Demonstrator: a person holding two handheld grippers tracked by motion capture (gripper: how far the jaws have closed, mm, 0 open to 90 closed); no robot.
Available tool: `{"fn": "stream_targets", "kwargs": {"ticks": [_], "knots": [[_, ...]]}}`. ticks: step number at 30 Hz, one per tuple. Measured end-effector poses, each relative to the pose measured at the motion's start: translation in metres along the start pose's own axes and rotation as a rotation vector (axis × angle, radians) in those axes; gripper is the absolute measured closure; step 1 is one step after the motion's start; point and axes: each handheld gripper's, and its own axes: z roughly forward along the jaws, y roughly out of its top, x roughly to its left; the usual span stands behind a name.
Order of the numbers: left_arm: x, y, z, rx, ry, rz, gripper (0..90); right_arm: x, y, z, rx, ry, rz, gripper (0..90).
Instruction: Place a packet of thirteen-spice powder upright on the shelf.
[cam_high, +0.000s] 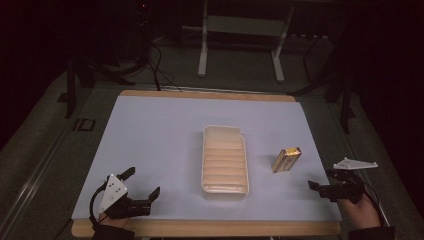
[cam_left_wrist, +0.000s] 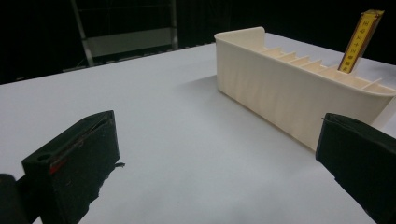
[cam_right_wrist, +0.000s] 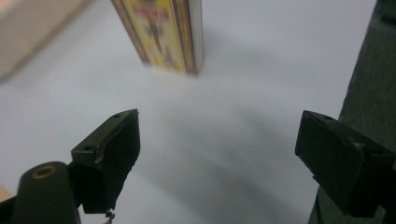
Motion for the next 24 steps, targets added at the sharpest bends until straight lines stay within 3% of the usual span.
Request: {"fn": "stream_targets", "kwargs": {"ticks": [3, 6, 7, 10, 13, 15, 19, 24], "knots": [[0.000, 0.000, 0.000, 0.002, -0.003, 0.000, 0.0, -0.002, -0.002, 0.004, 0.085, 0.018, 0.008, 14.0], [0.000, 0.000, 0.000, 0.003, -0.004, 0.000, 0.0, -0.003, -0.004, 0.006, 0.130, 0.018, 0.017, 14.0], [0.000, 0.000, 0.000, 0.003, -0.004, 0.001, 0.0, -0.005, -0.004, 0.007, 0.184, 0.033, 0.026, 14.3], [0.000, 0.000, 0.000, -0.001, -0.007, -0.005, 0.0, -0.008, -0.004, 0.008, 0.229, 0.028, 0.018, 13.9], [0.000, 0.000, 0.000, -0.002, -0.008, -0.009, 0.0, -0.009, -0.002, 0.010, 0.301, 0.054, 0.010, 14.2], [0.000, 0.000, 0.000, -0.002, -0.010, -0.009, 0.0, -0.008, -0.001, 0.012, 0.363, 0.060, -0.009, 14.5], [0.000, -0.001, 0.001, -0.006, -0.018, -0.012, 0.0, -0.007, 0.001, 0.014, 0.437, 0.055, -0.050, 15.0], [0.000, -0.001, 0.001, 0.000, -0.024, -0.011, 0.0, -0.006, 0.003, 0.015, 0.526, 0.106, -0.125, 15.2]]}}
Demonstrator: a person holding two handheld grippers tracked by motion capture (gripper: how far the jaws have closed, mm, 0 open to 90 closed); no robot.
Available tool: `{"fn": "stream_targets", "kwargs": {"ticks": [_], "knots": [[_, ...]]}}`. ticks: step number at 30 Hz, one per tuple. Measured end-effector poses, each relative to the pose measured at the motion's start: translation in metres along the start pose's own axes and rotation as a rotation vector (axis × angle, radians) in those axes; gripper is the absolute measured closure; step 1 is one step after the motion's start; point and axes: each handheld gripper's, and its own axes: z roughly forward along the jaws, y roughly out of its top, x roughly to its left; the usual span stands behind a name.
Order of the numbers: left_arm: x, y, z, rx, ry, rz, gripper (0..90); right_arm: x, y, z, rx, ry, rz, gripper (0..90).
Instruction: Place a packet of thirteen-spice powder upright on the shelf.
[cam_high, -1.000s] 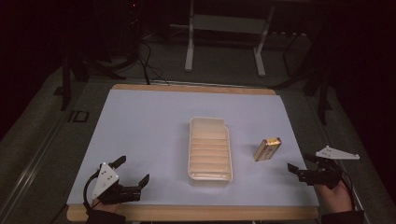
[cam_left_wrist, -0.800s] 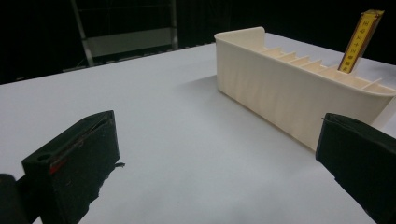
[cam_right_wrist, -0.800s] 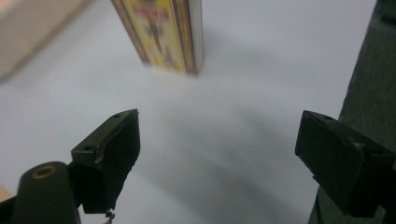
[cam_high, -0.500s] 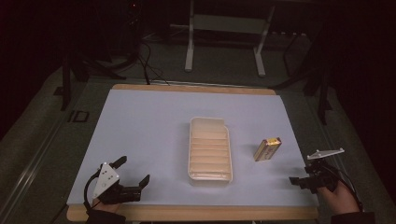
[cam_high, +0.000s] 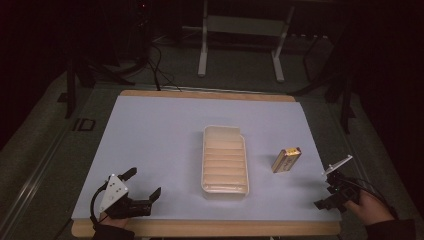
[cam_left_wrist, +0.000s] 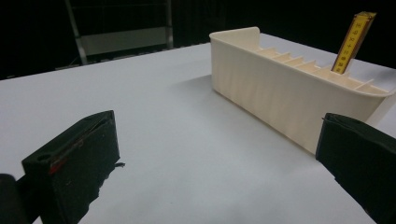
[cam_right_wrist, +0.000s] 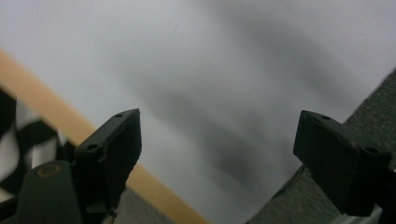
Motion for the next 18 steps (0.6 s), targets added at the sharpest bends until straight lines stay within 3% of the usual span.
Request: {"fn": "stream_targets", "kwargs": {"ticks": [6, 12, 14, 18], "knots": [[0.000, 0.000, 0.001, 0.005, -0.007, -0.002, 0.0, 0.007, 0.005, 0.001, 0.110, 0.047, -0.135, 15.3], [0.000, 0.000, 0.001, 0.006, -0.011, -0.003, 0.0, 0.014, 0.011, 0.001, 0.148, 0.062, -0.212, 14.6], [-0.001, 0.000, 0.001, 0.009, -0.013, -0.002, 0.0, 0.019, 0.015, 0.001, 0.181, 0.084, -0.252, 17.3], [-0.001, -0.001, 0.001, 0.015, -0.017, 0.000, 0.0, 0.028, 0.018, 0.004, 0.220, 0.116, -0.345, 14.4]]}}
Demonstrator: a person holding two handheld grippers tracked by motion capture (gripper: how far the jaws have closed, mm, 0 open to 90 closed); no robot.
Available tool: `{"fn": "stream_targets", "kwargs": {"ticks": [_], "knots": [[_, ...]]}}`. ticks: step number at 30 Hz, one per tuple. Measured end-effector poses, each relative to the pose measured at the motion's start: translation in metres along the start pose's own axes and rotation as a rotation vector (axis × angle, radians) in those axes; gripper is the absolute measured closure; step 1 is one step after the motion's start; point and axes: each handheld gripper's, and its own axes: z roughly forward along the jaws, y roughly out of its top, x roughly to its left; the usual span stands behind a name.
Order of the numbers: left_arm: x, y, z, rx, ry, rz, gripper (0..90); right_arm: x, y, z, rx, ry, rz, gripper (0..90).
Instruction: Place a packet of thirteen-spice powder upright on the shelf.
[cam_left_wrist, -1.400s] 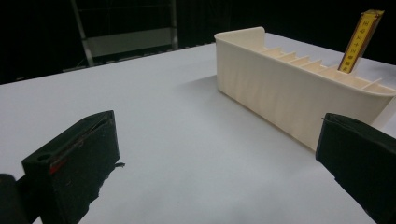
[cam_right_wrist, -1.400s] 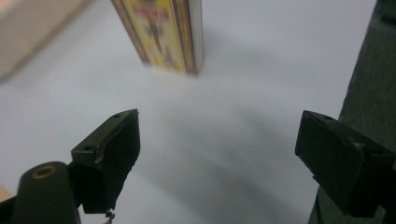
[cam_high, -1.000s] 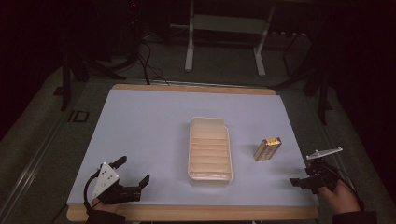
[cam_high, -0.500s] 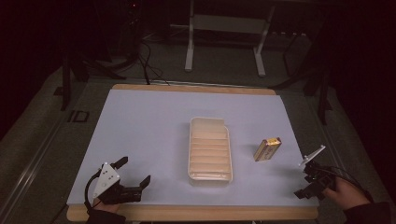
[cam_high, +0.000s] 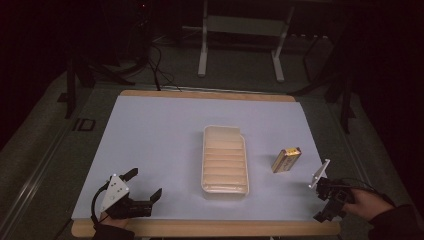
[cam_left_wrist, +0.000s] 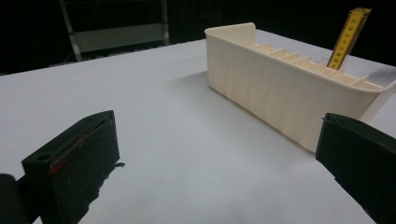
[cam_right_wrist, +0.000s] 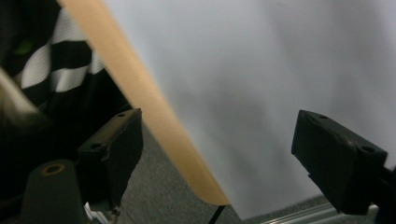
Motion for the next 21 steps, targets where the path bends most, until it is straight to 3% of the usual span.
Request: {"fn": "stream_targets", "kwargs": {"ticks": [6, 8, 10, 13, 21], "knots": [[0.000, 0.000, 0.000, -0.005, -0.005, -0.005, 0.0, 0.009, 0.007, 0.001, 0.015, 0.021, -0.070, 13.6], [0.000, 0.000, 0.000, -0.006, -0.006, -0.005, 0.0, 0.015, 0.010, 0.002, 0.017, 0.011, -0.140, 13.6], [0.000, 0.000, 0.000, -0.005, -0.009, -0.004, 0.0, 0.018, 0.012, 0.002, 0.007, -0.007, -0.177, 13.6], [0.000, 0.000, 0.001, 0.000, -0.006, 0.000, 0.0, 0.021, 0.017, 0.003, -0.003, -0.007, -0.185, 14.8], [0.000, 0.000, 0.001, 0.006, -0.016, -0.001, 0.0, 0.031, 0.032, -0.004, -0.006, -0.007, -0.285, 16.1]]}}
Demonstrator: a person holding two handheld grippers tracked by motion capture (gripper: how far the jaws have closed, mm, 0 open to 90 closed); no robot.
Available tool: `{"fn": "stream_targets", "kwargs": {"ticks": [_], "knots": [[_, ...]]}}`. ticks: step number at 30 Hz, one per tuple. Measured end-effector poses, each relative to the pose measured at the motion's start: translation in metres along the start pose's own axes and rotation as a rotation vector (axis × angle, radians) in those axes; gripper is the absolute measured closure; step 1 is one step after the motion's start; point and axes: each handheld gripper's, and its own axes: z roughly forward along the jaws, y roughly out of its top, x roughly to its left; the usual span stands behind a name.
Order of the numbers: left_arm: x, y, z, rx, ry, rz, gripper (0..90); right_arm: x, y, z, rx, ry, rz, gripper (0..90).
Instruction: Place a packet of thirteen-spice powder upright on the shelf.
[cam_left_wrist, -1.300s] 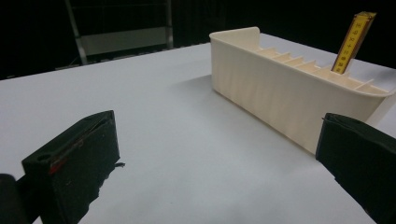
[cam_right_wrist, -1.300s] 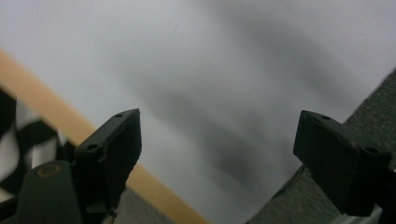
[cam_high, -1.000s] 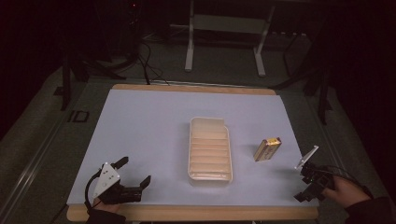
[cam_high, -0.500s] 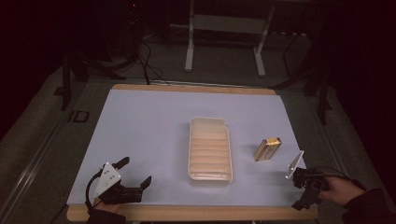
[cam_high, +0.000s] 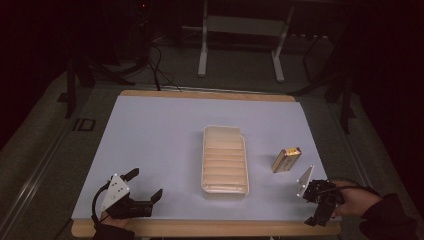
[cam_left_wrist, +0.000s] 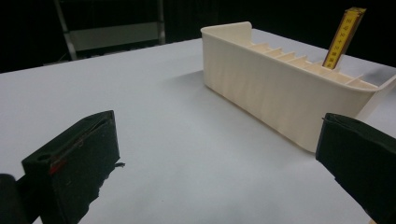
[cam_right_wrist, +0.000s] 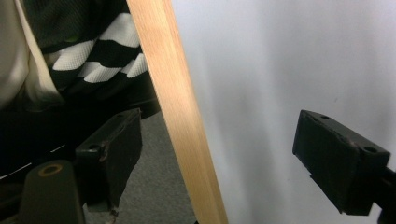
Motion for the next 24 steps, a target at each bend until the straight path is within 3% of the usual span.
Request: {"fn": "stream_targets", "kwargs": {"ticks": [4, 10, 16, 24], "knots": [[0.000, 0.000, 0.001, 0.002, 0.003, -0.002, 0.0, 0.003, 0.007, -0.005, 0.000, -0.003, -0.033, 16.3], [0.000, 0.000, 0.001, 0.003, 0.004, 0.001, 0.0, 0.010, 0.021, -0.015, -0.029, -0.003, -0.144, 19.6], [-0.001, 0.000, 0.001, 0.008, 0.003, 0.003, 0.0, 0.013, 0.031, -0.034, -0.058, -0.031, -0.199, 19.7], [-0.001, 0.000, 0.001, 0.008, 0.000, 0.004, 0.0, 0.012, 0.039, -0.057, -0.081, -0.064, -0.237, 21.5]]}}
